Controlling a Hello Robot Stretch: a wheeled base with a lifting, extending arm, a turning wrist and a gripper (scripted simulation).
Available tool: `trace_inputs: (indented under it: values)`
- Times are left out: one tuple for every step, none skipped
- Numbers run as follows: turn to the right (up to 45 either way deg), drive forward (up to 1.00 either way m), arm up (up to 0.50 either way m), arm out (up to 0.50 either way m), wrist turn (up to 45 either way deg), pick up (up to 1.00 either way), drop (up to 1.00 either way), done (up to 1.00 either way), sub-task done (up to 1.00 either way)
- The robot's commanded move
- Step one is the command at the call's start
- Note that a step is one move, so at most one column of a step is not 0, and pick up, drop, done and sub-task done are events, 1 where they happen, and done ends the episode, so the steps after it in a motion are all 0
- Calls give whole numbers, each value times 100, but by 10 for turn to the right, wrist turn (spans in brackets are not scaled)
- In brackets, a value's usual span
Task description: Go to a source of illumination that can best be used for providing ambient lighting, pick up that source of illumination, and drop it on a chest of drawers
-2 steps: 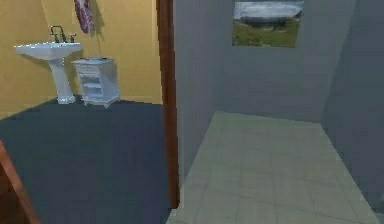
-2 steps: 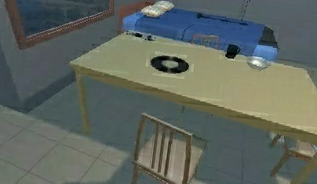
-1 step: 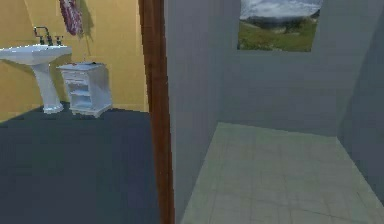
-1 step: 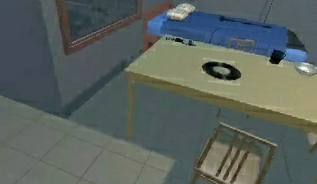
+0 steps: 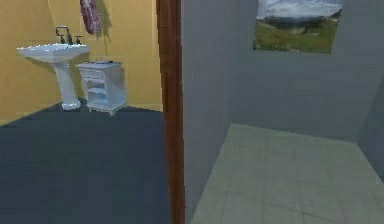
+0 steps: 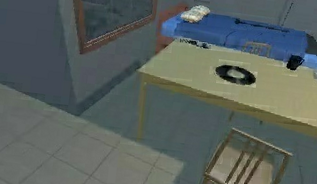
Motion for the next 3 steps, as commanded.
trace_inputs:
  values:
    - [0, 50, 0, 0, 0, 0, 0, 0, 0]
    - [-450, 0, 0, 0, 0, 0, 0, 0, 0]
    - [-300, 0, 0, 0, 0, 0, 0, 0, 0]
